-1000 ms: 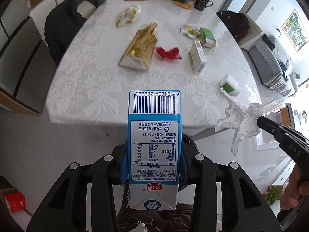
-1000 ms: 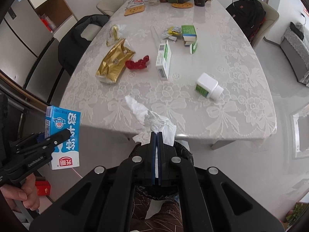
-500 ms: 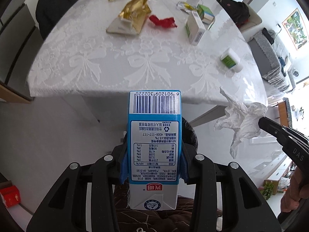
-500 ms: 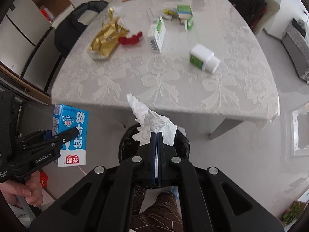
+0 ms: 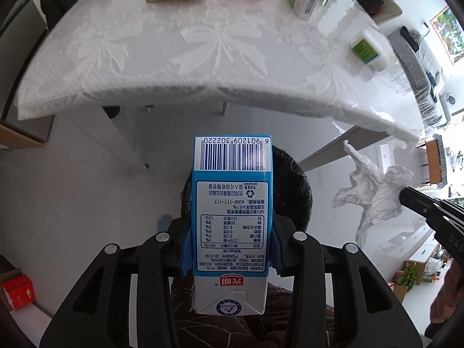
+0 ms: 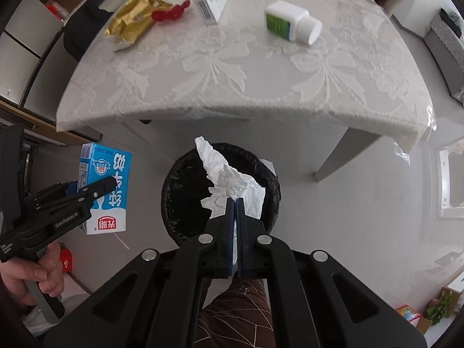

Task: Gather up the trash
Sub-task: 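Carry the milk carton and tissue in both tools over the black trash bin, then open the left tool over the bin while the right tool releases the tissue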

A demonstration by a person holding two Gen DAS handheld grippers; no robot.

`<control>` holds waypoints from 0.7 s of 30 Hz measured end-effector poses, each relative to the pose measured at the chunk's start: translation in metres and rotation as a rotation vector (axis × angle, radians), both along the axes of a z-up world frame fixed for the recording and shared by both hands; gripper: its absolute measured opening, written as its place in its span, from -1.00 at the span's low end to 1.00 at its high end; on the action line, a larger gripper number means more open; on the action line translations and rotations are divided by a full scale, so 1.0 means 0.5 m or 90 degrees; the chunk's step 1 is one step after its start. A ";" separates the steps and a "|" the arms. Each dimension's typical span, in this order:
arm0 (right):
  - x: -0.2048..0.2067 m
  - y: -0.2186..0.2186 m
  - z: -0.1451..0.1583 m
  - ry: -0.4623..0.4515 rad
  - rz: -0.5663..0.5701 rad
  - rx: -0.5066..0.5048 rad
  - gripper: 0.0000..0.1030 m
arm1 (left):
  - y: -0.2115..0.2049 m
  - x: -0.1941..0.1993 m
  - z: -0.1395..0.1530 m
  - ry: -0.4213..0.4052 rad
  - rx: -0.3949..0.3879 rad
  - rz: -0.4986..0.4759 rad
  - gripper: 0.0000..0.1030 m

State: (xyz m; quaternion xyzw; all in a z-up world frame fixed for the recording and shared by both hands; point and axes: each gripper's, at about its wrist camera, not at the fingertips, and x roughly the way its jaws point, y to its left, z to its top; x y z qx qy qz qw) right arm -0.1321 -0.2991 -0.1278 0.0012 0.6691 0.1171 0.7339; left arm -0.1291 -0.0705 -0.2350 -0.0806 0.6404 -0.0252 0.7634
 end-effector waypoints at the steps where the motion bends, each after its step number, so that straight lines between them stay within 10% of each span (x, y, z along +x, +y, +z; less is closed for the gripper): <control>1: -0.003 -0.003 -0.002 0.001 -0.001 -0.001 -0.99 | -0.003 0.001 -0.011 0.004 -0.001 0.000 -0.23; 21: -0.051 -0.118 0.004 0.007 -0.059 -0.046 -0.99 | -0.133 0.008 -0.117 0.039 0.012 -0.081 -0.22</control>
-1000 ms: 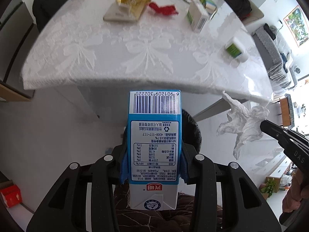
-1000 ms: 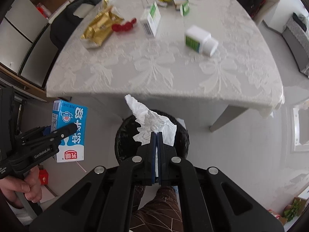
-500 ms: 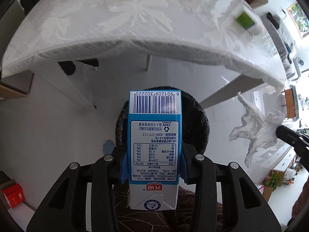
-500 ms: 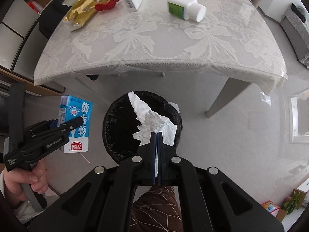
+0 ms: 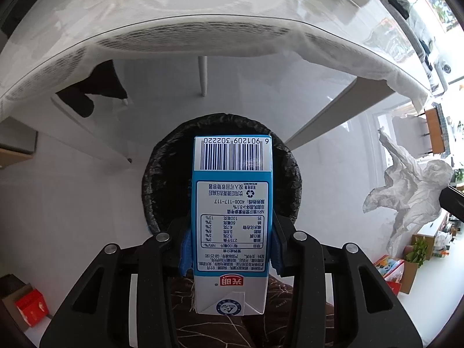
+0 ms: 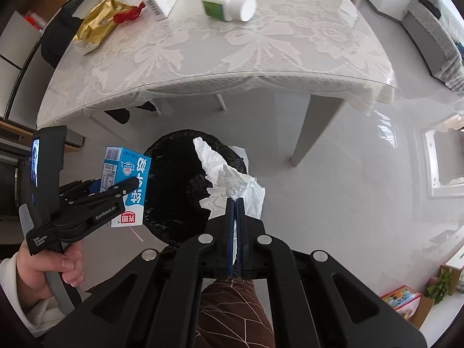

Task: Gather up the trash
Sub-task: 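Open the left tool over the bin while the right tool releases the tissue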

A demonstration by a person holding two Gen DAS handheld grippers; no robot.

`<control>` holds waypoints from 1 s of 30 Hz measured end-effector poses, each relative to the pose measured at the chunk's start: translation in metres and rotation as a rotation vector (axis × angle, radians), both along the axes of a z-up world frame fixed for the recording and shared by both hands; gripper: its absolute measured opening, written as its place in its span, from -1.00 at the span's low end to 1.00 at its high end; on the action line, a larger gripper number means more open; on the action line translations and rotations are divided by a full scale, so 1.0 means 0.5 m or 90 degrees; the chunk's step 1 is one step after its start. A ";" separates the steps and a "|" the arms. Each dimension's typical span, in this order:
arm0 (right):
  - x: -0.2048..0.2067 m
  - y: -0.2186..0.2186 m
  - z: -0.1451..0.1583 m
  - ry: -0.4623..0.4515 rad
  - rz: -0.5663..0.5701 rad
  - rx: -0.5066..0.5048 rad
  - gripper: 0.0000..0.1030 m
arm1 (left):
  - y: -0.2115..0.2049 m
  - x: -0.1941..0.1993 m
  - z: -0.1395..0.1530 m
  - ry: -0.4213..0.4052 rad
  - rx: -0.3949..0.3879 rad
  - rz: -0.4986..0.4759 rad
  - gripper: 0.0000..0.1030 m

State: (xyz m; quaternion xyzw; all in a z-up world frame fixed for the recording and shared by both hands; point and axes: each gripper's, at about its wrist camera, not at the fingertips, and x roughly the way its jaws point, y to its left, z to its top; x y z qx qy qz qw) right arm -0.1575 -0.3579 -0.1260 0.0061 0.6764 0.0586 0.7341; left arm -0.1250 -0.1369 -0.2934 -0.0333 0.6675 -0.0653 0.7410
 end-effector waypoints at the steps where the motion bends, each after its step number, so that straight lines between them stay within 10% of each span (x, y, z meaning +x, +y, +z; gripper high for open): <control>1: 0.000 -0.005 0.000 0.001 -0.005 0.000 -0.99 | -0.004 0.001 -0.002 -0.001 0.001 -0.002 -0.22; 14: 0.025 0.036 -0.052 0.022 -0.001 0.016 -0.99 | 0.009 -0.012 0.064 -0.065 0.015 0.004 0.67; 30: 0.039 0.166 -0.178 0.087 0.029 0.021 -0.99 | 0.181 -0.051 0.100 -0.065 0.025 0.088 0.88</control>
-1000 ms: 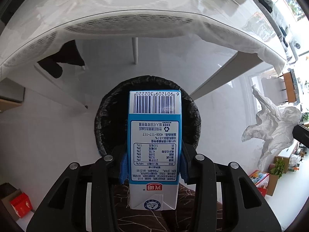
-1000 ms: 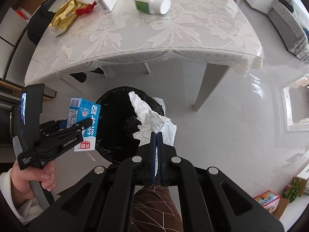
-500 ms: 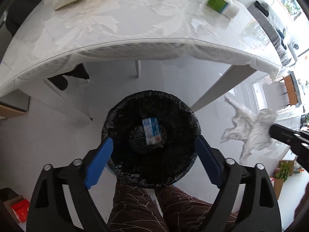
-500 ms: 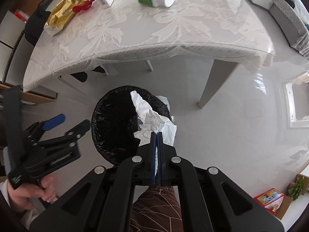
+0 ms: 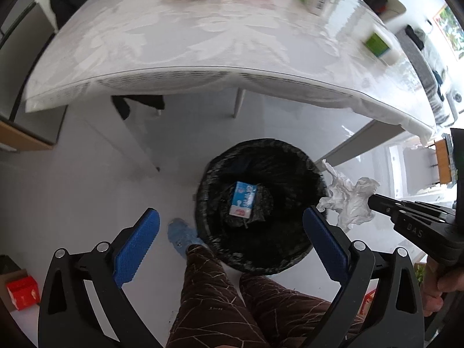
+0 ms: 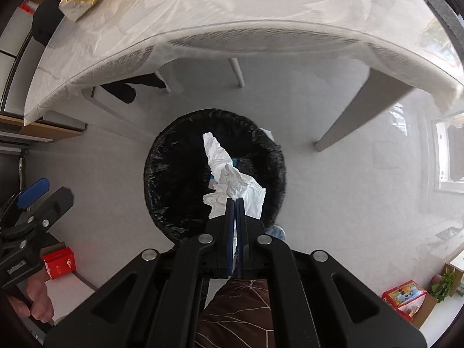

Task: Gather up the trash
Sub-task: 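Open the left tool over the bin while the right tool releases the tissue, then move both open tools back toward the gold bag and medicine box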

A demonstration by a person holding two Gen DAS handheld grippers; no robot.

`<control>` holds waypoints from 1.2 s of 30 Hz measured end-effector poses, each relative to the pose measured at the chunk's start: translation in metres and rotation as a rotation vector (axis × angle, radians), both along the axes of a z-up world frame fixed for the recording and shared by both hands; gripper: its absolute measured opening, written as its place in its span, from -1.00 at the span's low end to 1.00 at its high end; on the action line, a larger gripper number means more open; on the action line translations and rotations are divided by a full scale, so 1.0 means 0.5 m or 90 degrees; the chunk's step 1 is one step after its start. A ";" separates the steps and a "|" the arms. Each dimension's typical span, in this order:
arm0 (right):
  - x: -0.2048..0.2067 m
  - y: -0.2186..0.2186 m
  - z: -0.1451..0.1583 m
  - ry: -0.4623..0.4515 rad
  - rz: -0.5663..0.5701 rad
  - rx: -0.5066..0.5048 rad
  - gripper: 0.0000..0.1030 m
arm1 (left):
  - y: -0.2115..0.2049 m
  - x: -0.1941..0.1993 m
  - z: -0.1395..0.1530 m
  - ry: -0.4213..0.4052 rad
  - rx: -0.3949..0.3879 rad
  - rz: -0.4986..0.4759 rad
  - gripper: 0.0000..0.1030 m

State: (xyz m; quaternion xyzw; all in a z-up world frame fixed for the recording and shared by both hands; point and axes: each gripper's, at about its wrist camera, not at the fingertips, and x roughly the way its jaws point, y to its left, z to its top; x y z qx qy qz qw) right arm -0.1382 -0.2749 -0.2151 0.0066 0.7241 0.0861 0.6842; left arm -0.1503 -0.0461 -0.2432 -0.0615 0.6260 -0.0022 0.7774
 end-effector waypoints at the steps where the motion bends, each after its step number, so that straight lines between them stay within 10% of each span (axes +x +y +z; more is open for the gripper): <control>1: 0.001 0.008 -0.006 0.003 0.002 0.002 -0.99 | 0.009 -0.002 0.001 0.001 0.002 0.003 0.88; 17: 0.028 0.140 -0.036 0.013 0.040 0.008 -0.88 | 0.120 -0.007 0.005 0.003 0.021 0.049 0.88; 22: 0.033 0.140 -0.015 -0.012 0.034 0.002 -0.15 | 0.131 -0.001 0.004 0.003 0.018 0.050 0.88; 36: 0.051 0.089 0.112 -0.136 0.030 -0.032 0.81 | 0.075 0.022 0.060 -0.044 0.013 0.017 0.88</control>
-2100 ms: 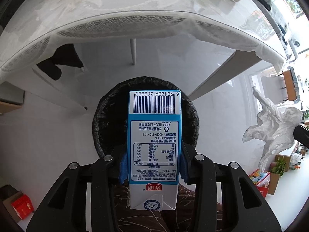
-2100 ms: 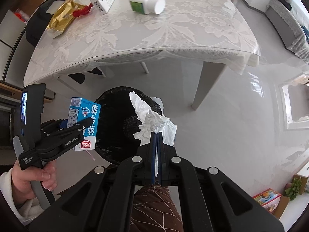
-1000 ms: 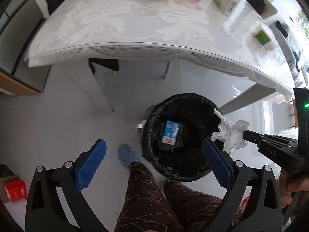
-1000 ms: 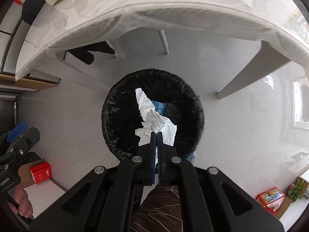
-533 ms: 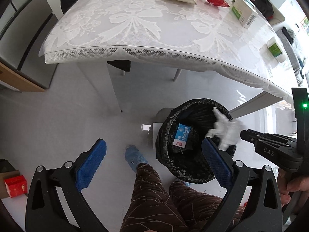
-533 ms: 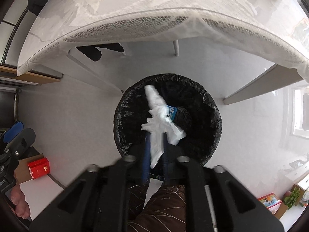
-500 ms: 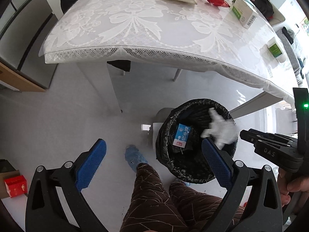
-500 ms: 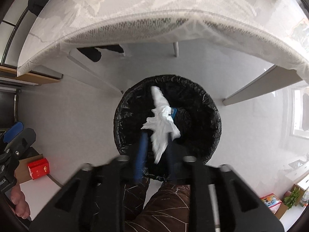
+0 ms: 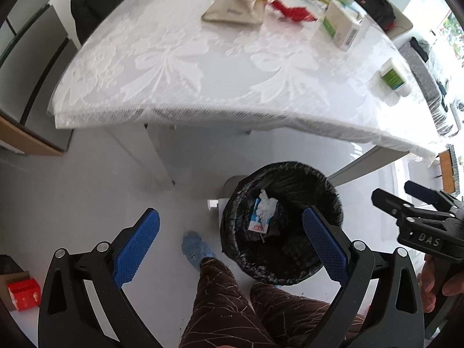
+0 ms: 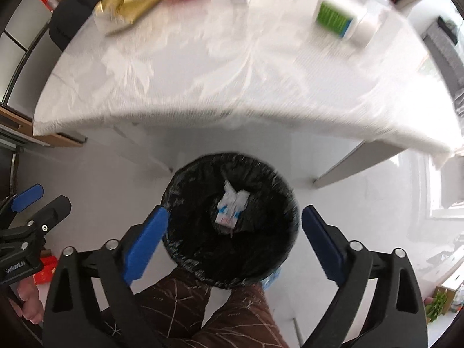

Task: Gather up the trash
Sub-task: 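Move both open tools back toward the gold bag and medicine box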

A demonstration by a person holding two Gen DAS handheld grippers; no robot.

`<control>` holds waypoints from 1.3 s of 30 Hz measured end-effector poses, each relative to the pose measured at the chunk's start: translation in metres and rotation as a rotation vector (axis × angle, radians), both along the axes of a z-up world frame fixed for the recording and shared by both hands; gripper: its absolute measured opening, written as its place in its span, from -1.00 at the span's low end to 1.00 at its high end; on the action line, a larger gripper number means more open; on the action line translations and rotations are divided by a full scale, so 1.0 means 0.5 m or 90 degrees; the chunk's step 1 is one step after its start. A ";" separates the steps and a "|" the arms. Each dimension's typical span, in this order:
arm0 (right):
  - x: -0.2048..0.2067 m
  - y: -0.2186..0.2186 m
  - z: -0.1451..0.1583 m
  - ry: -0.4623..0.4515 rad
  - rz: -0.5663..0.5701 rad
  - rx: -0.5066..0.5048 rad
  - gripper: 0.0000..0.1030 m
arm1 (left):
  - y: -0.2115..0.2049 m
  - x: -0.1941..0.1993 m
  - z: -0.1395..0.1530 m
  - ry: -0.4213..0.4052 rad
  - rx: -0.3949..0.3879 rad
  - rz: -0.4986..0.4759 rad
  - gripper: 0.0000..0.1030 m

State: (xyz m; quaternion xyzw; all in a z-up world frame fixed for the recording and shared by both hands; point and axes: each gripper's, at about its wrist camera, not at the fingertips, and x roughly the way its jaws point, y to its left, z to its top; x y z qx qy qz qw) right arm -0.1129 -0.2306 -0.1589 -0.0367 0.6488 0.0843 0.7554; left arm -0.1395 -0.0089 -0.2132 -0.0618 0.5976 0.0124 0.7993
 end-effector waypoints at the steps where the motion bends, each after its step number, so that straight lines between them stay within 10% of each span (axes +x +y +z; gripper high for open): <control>1: 0.002 -0.008 0.016 -0.012 -0.003 -0.003 0.83 | -0.005 0.002 0.012 -0.008 0.000 -0.001 0.88; 20: 0.120 -0.065 0.206 -0.154 0.007 0.011 0.83 | -0.023 0.084 0.169 -0.093 0.029 0.038 0.88; 39: 0.313 0.043 0.205 -0.143 -0.011 -0.008 0.72 | 0.047 0.344 0.185 -0.070 0.033 -0.018 0.74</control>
